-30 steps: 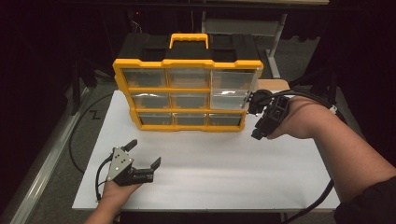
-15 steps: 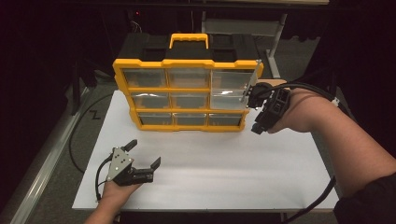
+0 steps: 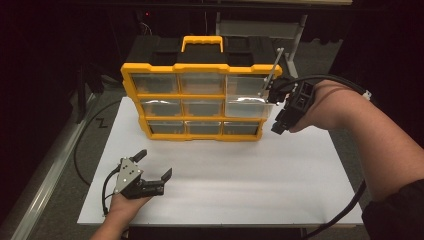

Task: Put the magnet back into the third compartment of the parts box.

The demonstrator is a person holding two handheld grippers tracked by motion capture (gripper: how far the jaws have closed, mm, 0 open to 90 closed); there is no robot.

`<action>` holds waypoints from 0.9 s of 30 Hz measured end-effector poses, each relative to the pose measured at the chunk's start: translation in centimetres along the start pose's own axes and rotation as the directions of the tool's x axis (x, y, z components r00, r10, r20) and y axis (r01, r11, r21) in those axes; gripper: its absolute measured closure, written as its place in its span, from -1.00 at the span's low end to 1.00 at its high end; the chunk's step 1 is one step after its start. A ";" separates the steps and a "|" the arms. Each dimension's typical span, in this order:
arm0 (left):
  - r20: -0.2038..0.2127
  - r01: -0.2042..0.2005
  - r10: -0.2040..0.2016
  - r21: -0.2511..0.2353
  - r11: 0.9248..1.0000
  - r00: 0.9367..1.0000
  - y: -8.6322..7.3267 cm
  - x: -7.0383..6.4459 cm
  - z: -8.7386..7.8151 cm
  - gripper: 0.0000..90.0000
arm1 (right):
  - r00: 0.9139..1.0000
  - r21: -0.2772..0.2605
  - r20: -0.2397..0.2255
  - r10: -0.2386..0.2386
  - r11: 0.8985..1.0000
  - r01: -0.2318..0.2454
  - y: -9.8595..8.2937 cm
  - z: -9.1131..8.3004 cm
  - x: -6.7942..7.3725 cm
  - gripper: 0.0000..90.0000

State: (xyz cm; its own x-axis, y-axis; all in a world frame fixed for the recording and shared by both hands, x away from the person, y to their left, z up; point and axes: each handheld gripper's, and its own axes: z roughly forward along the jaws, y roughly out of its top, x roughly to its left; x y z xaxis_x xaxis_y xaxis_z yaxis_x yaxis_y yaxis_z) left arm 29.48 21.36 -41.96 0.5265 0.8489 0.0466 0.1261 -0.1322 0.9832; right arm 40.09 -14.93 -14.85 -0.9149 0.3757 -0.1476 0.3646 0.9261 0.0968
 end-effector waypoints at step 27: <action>-0.003 -0.001 0.001 -0.004 1.000 1.000 0.0 0.0 -0.1 -0.99 | 0.999 -0.017 0.035 -0.001 1.000 0.001 1.8 -4.0 -1.0 0.44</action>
State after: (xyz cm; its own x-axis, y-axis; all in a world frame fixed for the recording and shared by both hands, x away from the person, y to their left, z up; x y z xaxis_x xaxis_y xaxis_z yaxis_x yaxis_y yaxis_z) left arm 29.46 21.42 -41.92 0.5243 0.8502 0.0480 0.1219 -0.1307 0.9839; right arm 40.97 -13.77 -10.54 -0.9086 0.3760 -0.1820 0.3605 0.9259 0.1133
